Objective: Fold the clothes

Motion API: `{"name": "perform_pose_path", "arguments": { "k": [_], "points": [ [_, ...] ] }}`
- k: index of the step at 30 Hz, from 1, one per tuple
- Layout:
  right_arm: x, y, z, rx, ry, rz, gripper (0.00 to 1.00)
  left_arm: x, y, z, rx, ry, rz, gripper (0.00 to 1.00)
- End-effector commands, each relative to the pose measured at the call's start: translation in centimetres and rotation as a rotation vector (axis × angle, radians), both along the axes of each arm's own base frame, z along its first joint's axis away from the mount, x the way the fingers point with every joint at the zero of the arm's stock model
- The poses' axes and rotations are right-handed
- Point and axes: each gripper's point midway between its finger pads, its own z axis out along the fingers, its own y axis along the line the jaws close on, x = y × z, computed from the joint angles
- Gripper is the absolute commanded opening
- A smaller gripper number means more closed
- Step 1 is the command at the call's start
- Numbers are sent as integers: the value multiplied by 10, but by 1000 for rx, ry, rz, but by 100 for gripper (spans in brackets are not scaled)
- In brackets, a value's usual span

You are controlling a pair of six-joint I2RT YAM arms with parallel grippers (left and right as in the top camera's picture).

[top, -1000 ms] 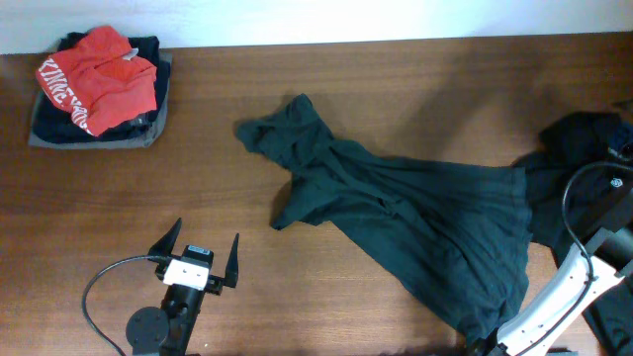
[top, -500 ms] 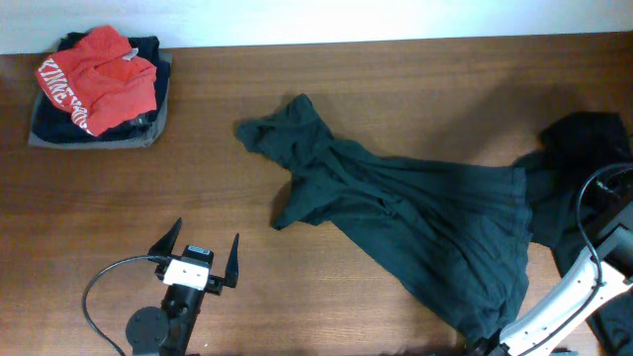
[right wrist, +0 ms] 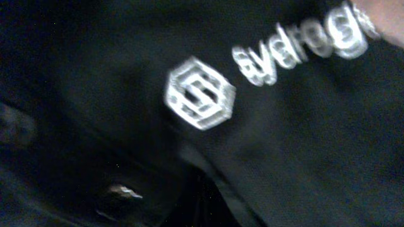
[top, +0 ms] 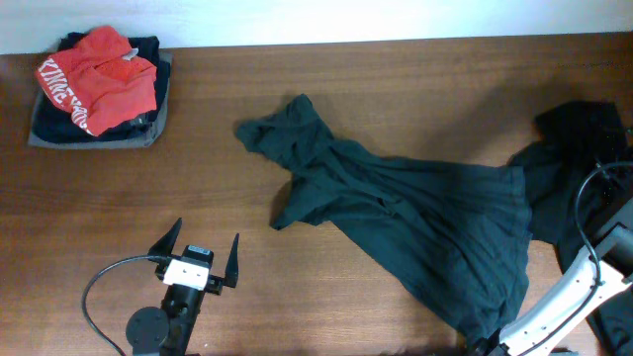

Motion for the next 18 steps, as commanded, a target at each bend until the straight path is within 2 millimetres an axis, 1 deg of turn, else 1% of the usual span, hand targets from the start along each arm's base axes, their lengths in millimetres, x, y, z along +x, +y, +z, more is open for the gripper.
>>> {"name": "perform_pose_path", "arguments": {
  "k": [1, 4, 9, 12, 15, 18],
  "points": [
    [31, 14, -10, 3, -66, 40, 4, 0, 2, -2, 16, -3, 8, 99],
    [51, 12, -17, -29, -115, 44, 4, 0, 2, -2, 16, -3, 8, 99],
    [82, 14, -36, -63, -183, 74, 4, 0, 2, -2, 16, -3, 8, 99],
    [93, 18, -49, -63, -208, 91, 4, 0, 2, -2, 16, -2, 8, 99],
    [102, 19, -58, -63, -233, 102, 4, 0, 2, -2, 16, -2, 8, 99],
    [112, 18, -55, -62, -282, 112, 4, 0, 2, -2, 16, -2, 8, 99]
  ]
}}
